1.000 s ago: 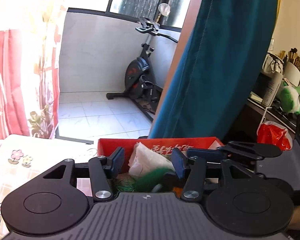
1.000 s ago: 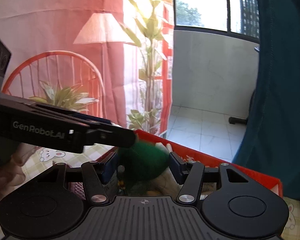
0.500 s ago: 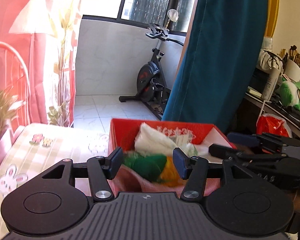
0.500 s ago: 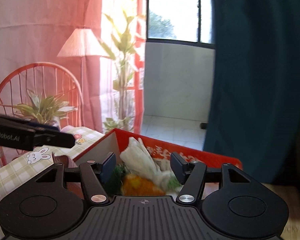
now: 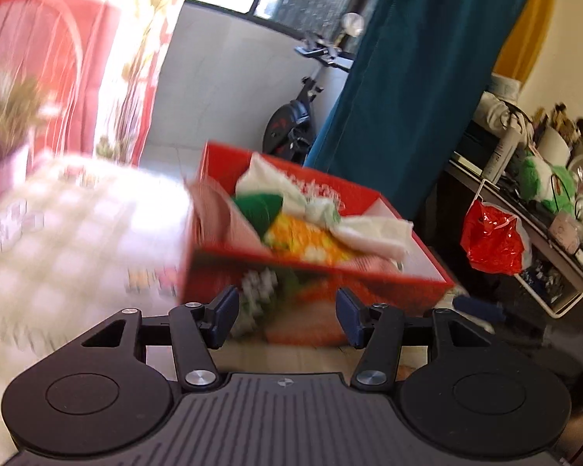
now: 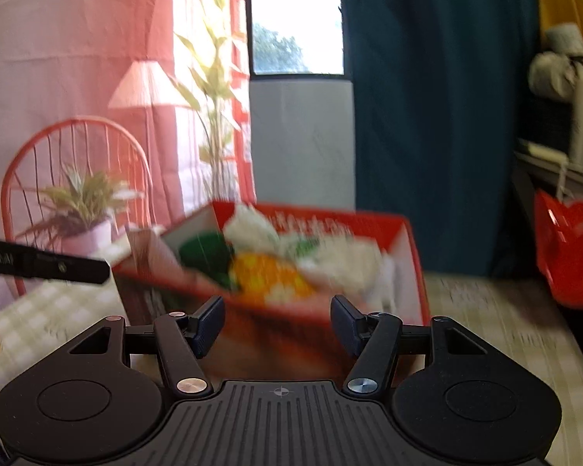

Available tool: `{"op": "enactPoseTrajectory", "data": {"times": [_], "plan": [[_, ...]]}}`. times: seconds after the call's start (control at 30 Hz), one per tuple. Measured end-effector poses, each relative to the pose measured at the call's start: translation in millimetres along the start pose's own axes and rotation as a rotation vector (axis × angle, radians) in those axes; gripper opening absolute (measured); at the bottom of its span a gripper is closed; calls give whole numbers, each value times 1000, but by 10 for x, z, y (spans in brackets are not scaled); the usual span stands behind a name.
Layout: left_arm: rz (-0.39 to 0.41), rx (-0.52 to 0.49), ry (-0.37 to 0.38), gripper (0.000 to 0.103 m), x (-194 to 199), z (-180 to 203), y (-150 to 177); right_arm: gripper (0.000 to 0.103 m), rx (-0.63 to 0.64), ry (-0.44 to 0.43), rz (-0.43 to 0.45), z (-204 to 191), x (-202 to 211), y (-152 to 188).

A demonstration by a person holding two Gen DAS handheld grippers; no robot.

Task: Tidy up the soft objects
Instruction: 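Move both grippers down to the wrapped bread pastry beside the box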

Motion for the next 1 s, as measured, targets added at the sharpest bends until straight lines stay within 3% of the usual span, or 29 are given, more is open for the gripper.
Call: {"op": "enactPoseTrajectory", "data": {"times": [0.1,0.2,0.37,0.53,0.7,1.0], "plan": [[-52,61,25,58,-34,44,314,57,-24,28,-41,112,106,297],[-105,18,-10,58,-95,110,532,57,-63,47,-79,225,198,552],[-119,-37,-28,58,-121,216,693,57,-173,53,-157,350,277,990],[-140,-68,-37,58,-152,233,792,57,-168,44,-163,329,304,1093],[-171,-53,-57,59,-231,163,900,61,-34,39,-152,177,290,1131],[-230,-46,-84,59,-373,93,1044,63,-66,-5,-133,218,199,1219]]}}
Point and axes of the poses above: each gripper's, at about its wrist camera, not at the fingertips, and x roughly against the way its jaws point, z to its right, y to its underside, the point moved 8 cm from there along -x, roughly the way its jaws point, and after that the axes turned 1 degree about y, right-handed, at the moved point
